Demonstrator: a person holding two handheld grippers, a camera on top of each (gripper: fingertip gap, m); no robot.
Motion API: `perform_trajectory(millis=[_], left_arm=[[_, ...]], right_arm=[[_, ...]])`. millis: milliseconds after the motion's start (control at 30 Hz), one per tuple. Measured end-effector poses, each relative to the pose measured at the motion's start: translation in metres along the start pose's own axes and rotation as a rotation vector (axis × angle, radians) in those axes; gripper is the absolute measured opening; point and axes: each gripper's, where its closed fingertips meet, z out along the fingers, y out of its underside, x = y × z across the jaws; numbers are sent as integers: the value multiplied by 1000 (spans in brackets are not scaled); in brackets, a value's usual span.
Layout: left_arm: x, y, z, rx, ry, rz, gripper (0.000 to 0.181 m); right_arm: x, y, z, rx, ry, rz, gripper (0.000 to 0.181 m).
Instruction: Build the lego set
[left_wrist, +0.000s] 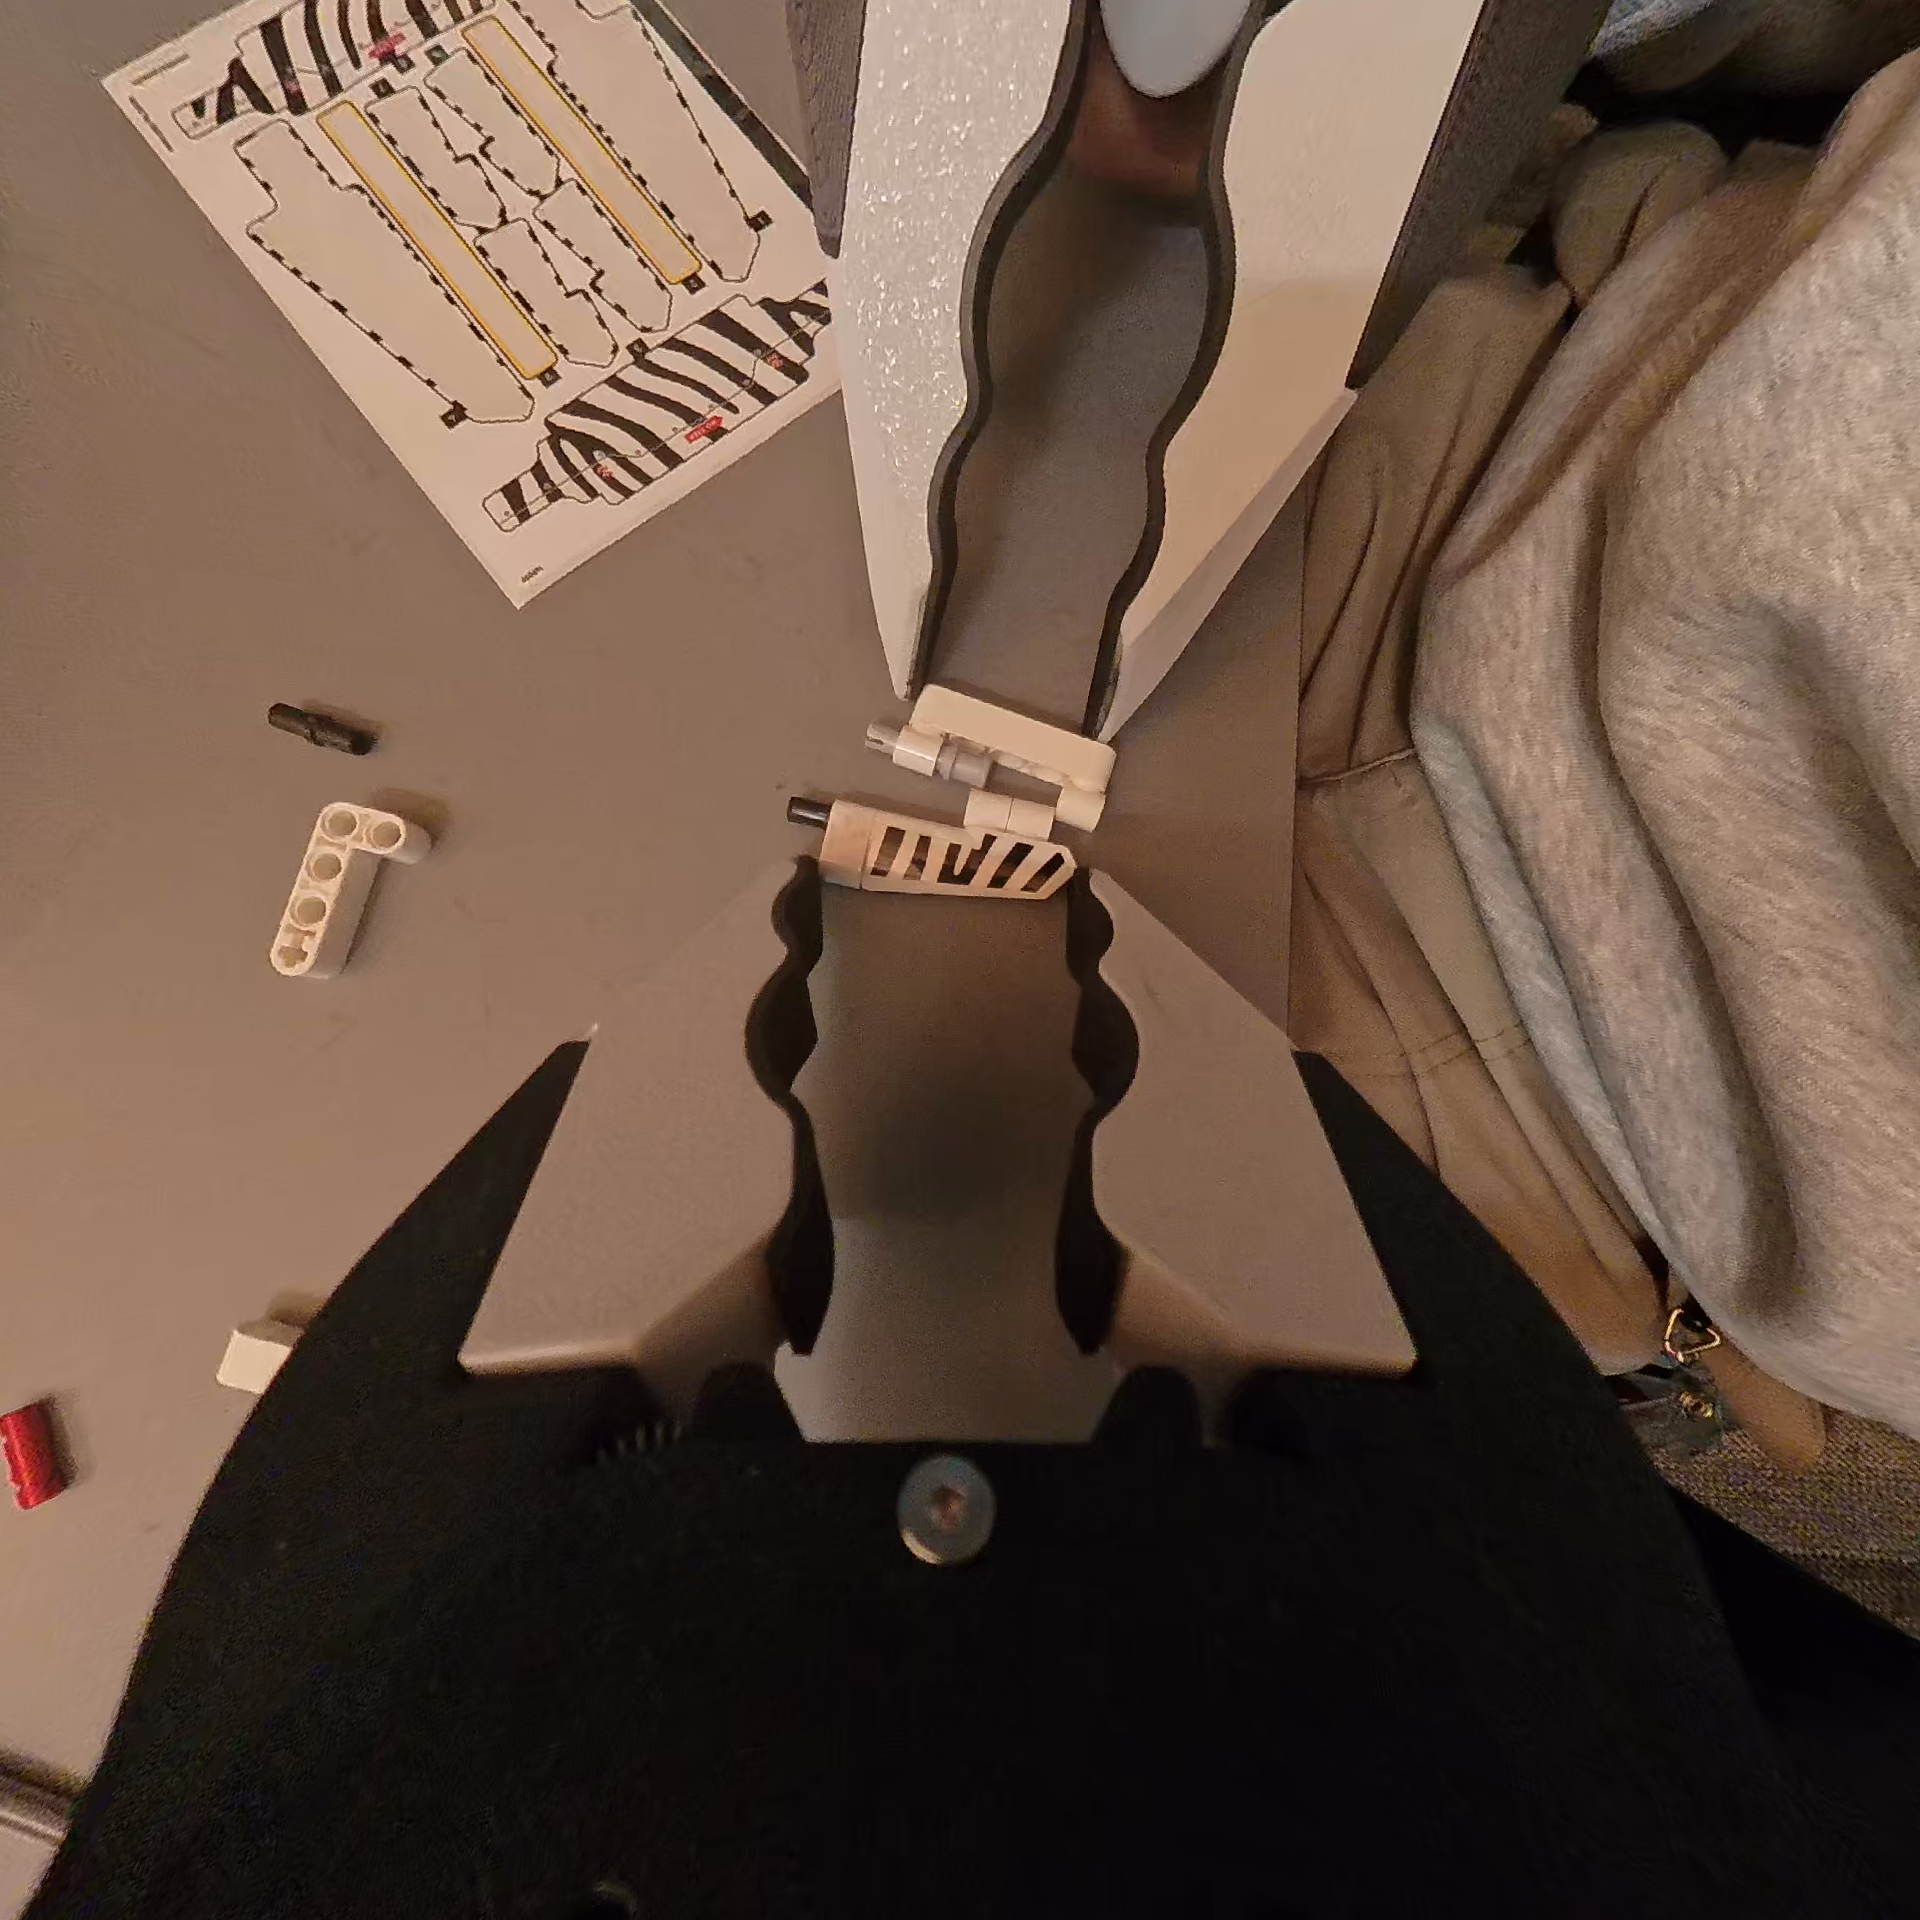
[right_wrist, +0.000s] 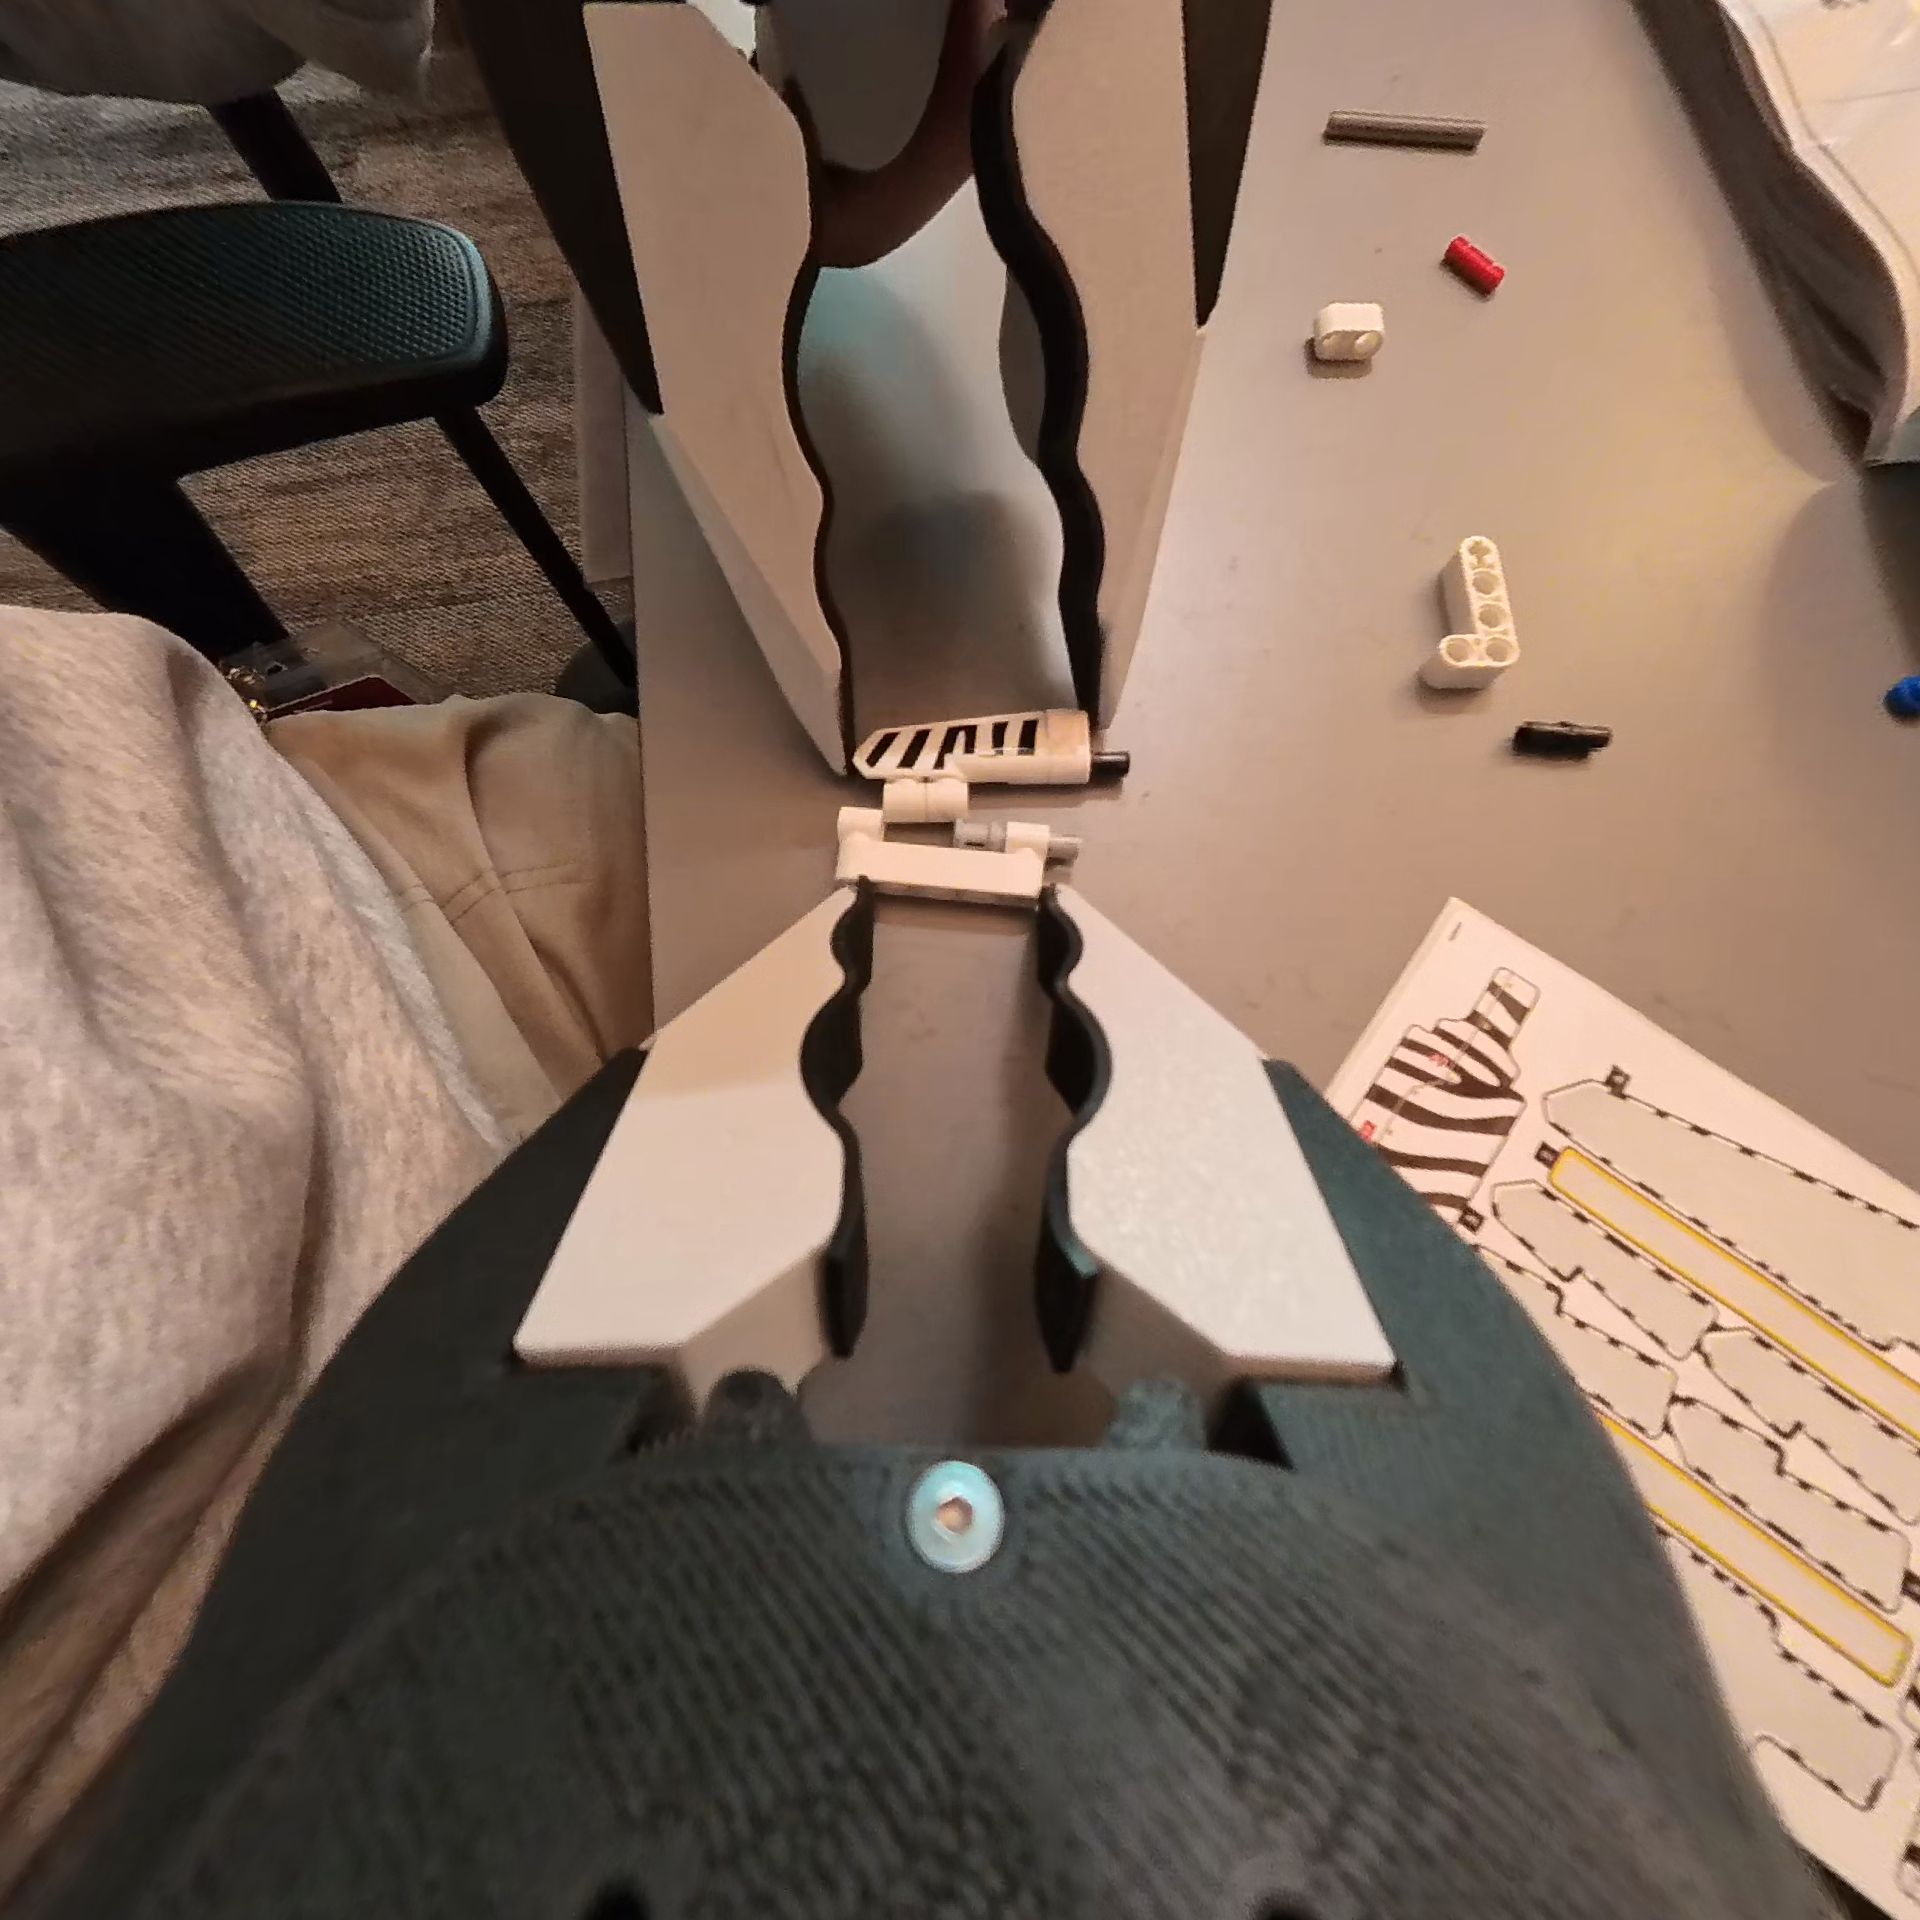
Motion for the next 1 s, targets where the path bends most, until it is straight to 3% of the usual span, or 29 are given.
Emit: perform_trajectory(millis=[300,567,600,633,867,1000], left_arm=[[0,0,0,3,-5,1,48],[1,0,0,6,-1,-1,48],[3,-1,-1,8,11,4,10],[3,-1,-1,15,12,11,7],[0,-2,0,24,-19,-2,13],[-3,1,-3,19,-51,-38,35]], right_arm=[[-2,-2,0,10,24,-1,40],[-7,-5,-3,38,26,150,46],[-5,-4,-1,25,47,149,46],[-6,-3,1,15,51,141,52],[-5,-5,3,13,79,140,42],[-10,-10,-12,76,29,151,46]])
